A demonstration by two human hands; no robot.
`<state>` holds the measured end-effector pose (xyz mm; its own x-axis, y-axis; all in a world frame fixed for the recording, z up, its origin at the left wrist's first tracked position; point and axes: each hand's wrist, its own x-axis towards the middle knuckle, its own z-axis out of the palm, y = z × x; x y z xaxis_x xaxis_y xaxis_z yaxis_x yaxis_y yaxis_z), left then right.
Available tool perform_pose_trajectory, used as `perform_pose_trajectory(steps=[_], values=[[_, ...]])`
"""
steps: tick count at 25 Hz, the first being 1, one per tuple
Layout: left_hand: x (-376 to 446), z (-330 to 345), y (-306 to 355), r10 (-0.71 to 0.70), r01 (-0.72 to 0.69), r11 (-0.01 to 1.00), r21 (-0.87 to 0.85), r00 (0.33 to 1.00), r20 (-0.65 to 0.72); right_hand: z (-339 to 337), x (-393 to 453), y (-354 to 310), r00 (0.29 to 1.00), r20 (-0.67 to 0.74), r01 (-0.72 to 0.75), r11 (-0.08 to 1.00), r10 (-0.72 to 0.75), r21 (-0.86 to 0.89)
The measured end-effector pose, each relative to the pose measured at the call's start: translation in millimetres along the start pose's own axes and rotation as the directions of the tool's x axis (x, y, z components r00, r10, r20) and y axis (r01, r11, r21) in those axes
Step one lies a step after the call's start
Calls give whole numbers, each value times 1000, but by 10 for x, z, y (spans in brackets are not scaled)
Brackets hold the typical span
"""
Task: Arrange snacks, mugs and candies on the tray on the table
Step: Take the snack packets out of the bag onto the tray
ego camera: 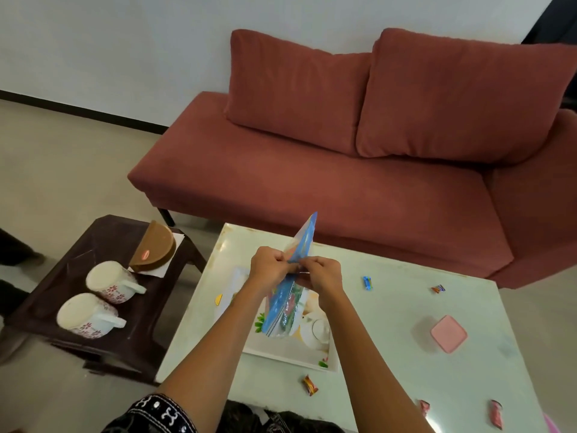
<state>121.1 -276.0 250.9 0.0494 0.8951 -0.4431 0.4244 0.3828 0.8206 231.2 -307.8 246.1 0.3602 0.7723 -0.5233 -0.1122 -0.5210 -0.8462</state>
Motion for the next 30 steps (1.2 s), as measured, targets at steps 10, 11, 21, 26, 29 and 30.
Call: perform_pose_trajectory(steps=[10,11,21,26,29,30], values=[[-219,139,-83,130,-142,989,-32,959,-252,185,-60,64,970,-46,203,899,-239,-388],[-245,156,-78,176,-174,984,32,940,-292,224,-77,75,955,-50,237,856,-291,-460],[-246,-2,-84,422,-313,872,377,870,-255,157,-103,128,868,-59,318,641,-494,-698],[-184,9,-77,408,-320,710,627,913,4,150,-26,139,966,-41,69,409,-255,-910],[-159,-225,-207,355,-283,637,717,933,53,-82,39,149,989,-80,-24,394,-127,-919],[-156,-320,-270,332,-260,646,718,942,43,-189,59,134,989,-84,-29,406,-118,-914]])
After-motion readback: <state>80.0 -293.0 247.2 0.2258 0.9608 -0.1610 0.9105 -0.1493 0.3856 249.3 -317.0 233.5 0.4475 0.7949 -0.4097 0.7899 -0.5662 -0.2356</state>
